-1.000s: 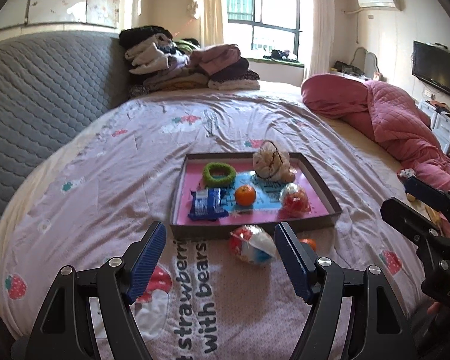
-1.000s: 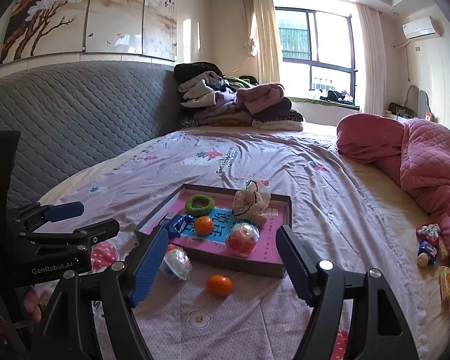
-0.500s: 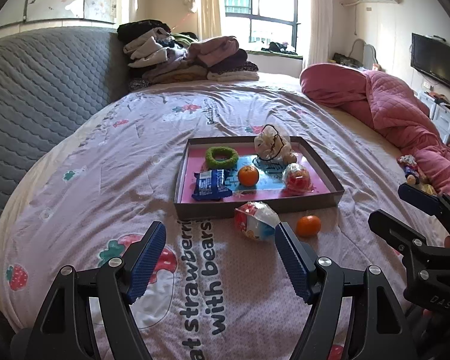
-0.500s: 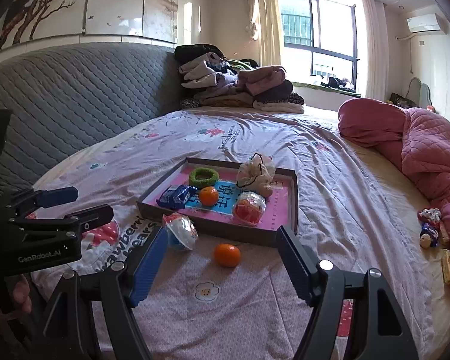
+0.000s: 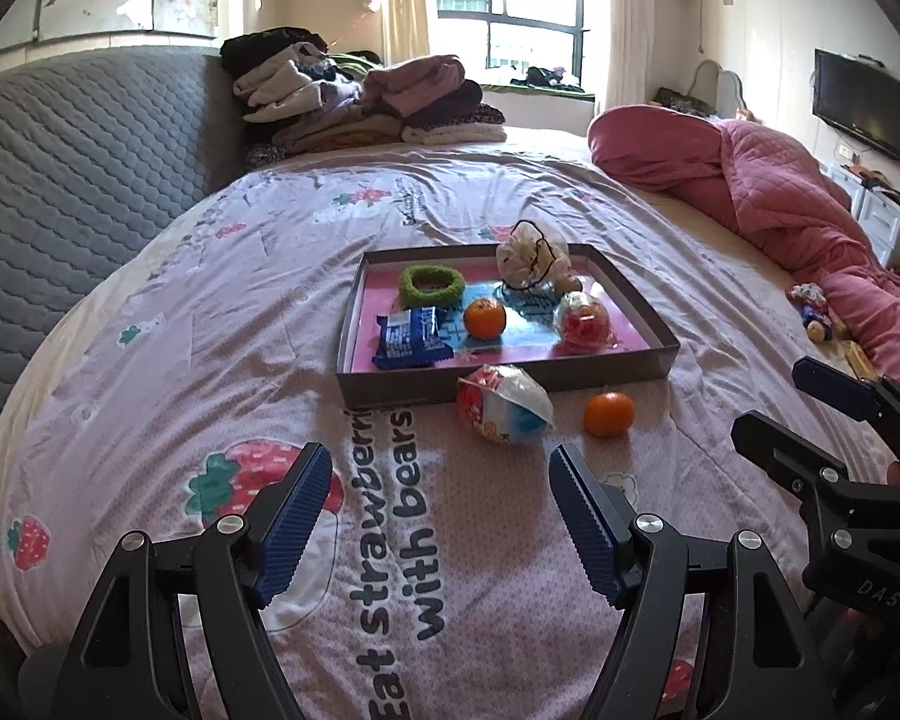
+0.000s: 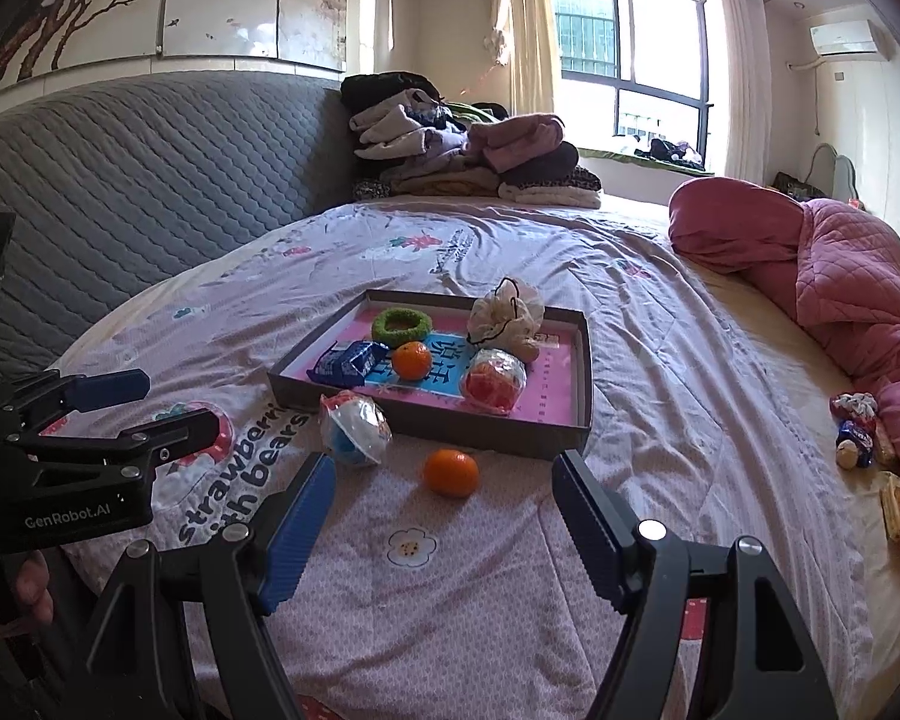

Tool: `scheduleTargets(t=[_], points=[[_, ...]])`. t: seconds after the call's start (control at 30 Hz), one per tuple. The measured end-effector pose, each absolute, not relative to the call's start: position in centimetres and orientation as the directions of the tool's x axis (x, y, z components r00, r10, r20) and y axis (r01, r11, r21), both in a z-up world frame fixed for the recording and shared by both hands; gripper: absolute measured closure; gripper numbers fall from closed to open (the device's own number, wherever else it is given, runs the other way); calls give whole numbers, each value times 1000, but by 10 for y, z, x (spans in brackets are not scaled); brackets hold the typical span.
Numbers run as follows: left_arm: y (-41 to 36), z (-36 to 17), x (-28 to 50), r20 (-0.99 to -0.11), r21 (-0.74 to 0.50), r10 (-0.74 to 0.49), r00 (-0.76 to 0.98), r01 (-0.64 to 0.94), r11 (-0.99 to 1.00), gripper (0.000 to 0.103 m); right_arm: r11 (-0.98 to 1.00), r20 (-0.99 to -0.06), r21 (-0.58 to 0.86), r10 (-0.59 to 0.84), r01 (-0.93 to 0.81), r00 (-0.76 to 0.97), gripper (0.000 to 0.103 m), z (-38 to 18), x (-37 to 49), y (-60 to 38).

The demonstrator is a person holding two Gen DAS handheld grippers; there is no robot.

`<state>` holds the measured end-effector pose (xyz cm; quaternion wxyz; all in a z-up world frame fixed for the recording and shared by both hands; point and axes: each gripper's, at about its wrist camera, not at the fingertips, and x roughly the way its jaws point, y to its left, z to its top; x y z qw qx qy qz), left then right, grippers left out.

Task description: Organize objects

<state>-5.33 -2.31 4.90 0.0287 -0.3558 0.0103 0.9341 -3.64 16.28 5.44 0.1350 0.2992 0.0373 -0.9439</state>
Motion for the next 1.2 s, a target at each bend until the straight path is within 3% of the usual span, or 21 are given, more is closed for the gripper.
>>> scheduleTargets(t=[1.2], points=[[-14, -13, -58, -757, 36, 36, -653, -96, -995, 27, -959, -684, 27, -223, 282, -694, 29, 3, -44, 160]])
